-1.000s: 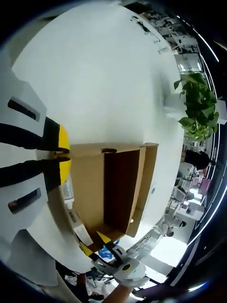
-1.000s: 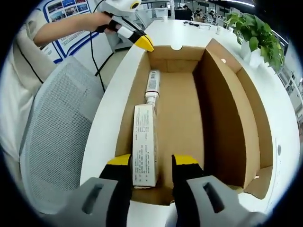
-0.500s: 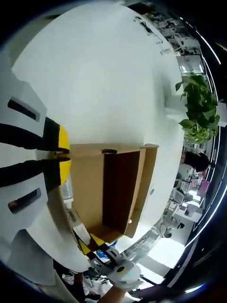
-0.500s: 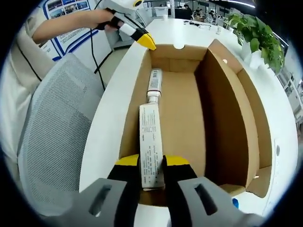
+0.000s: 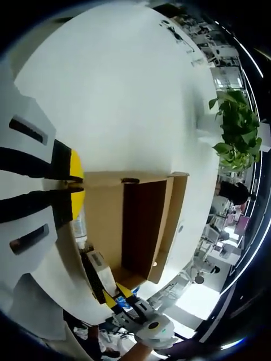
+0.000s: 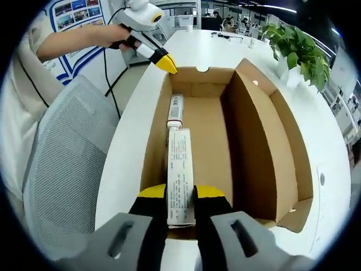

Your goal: Operate the shoe box by opening the lid, removing the specified soft item, and placing it in the target area until the item is outside and the box remains undamaged.

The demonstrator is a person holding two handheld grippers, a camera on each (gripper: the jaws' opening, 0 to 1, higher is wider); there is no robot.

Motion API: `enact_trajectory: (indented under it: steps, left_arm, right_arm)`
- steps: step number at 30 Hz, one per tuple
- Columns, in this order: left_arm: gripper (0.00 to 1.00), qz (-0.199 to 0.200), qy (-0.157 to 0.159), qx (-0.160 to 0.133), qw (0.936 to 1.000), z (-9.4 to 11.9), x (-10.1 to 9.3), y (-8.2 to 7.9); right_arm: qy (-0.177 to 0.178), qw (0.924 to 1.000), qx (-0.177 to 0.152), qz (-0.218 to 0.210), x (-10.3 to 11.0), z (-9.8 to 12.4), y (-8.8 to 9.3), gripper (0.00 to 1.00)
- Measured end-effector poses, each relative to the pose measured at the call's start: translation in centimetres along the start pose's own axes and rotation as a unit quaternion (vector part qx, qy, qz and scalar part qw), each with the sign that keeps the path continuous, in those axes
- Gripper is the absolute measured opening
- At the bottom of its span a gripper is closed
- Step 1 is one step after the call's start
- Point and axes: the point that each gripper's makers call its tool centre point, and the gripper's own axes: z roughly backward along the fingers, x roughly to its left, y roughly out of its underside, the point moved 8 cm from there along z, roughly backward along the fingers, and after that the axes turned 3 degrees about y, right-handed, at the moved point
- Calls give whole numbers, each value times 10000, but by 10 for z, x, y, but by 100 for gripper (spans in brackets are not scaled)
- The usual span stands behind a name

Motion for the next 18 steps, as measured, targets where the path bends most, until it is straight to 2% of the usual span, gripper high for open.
enact_trajectory:
  steps: [18]
  left_arm:
    - [2, 42, -27, 22, 10000, 0, -1, 0]
  right_arm:
    - [401, 9972, -629, -18, -13, 52, -16, 14]
